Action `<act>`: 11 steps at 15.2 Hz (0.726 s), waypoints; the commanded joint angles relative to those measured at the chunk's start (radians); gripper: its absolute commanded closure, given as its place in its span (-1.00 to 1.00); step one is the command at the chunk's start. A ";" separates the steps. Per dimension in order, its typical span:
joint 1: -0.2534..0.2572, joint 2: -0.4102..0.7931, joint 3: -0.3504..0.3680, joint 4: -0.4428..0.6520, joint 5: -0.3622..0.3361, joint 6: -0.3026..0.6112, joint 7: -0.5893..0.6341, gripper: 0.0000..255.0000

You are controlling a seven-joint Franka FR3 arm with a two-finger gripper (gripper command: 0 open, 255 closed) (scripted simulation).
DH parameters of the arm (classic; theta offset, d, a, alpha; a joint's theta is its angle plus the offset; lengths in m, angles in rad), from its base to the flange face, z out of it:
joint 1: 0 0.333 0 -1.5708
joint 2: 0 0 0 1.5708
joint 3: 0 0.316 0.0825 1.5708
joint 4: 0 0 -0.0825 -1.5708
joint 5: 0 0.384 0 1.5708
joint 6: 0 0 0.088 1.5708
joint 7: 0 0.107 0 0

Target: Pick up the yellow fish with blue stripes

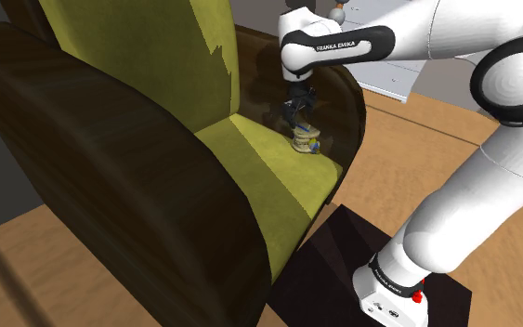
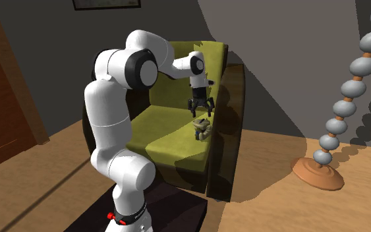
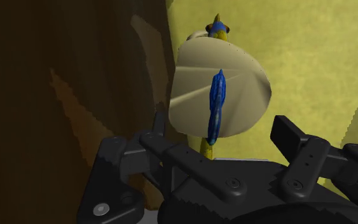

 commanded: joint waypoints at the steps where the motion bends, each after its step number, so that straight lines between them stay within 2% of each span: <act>1: -0.004 0.055 -0.003 0.038 -0.030 0.022 -0.002 -1.00; 8: -0.010 0.078 -0.001 -0.035 -0.035 0.116 0.022 -1.00; 10: -0.012 0.078 0.001 -0.035 -0.035 0.116 0.022 -1.00; 11: -0.012 0.073 0.001 -0.037 -0.035 0.112 0.021 1.00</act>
